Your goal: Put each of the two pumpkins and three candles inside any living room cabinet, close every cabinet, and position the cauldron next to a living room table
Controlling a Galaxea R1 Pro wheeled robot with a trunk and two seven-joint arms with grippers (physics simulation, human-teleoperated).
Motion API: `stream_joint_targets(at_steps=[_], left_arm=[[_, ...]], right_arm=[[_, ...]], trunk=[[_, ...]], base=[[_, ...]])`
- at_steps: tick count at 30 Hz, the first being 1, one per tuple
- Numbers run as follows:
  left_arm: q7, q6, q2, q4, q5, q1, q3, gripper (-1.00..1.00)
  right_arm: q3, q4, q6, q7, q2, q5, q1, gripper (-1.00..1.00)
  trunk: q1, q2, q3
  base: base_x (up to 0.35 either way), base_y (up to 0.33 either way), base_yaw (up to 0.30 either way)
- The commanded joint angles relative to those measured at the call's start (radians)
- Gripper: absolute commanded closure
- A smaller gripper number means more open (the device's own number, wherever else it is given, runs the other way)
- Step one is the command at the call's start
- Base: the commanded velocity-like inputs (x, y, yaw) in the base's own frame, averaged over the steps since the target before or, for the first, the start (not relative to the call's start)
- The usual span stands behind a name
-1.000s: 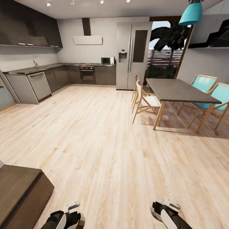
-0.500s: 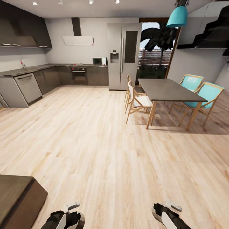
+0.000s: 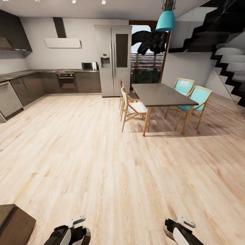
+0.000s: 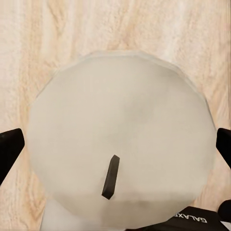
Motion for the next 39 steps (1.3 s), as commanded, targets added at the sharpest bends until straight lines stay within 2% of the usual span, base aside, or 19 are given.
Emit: stream_joint_targets(at_steps=[1, 6, 10, 14, 24, 29, 39], left_arm=[[0.0, 0.0, 0.0, 0.0, 0.0, 0.0, -0.002, 1.0], [0.003, 0.0, 0.0, 0.0, 0.0, 0.0, -0.061, 1.0], [0.003, 0.0, 0.0, 0.0, 0.001, 0.0, -0.075, 1.0], [0.003, 0.001, 0.0, 0.0, 0.002, 0.0, -0.079, 1.0], [0.003, 0.002, 0.0, 0.0, 0.002, 0.0, -0.08, 1.0], [0.001, 0.002, 0.0, 0.0, 0.002, 0.0, -0.081, 1.0], [-0.002, 0.002, 0.001, 0.0, 0.003, 0.0, -0.08, 1.0]], right_arm=[[0.0, 0.0, 0.0, 0.001, 0.0, 0.001, 0.0, 1.0], [-0.005, 0.008, 0.0, 0.0, 0.0, 0.001, 0.0, 1.0], [-0.028, 0.014, -0.001, 0.001, 0.0, 0.001, 0.0, 1.0], [-0.041, 0.02, -0.002, 0.001, 0.0, 0.001, 0.0, 1.0], [-0.044, 0.056, -0.035, 0.001, 0.001, 0.002, 0.0, 1.0], [-0.044, 0.065, -0.04, 0.001, 0.001, 0.003, 0.0, 1.0], [-0.044, 0.067, -0.038, 0.001, 0.0, 0.002, 0.0, 1.0]], trunk=[[0.0, 0.0, 0.0], [0.0, 0.0, 0.0], [0.0, 0.0, 0.0], [0.0, 0.0, 0.0], [0.0, 0.0, 0.0], [0.0, 0.0, 0.0], [0.0, 0.0, 0.002]], base=[[0.0, 0.0, -0.288], [0.0, 0.0, -0.288], [0.0, 0.0, -0.288], [0.108, 0.0, -0.288], [0.302, 0.0, -0.287], [0.277, -0.016, -0.112], [-0.109, 0.019, -0.251]])
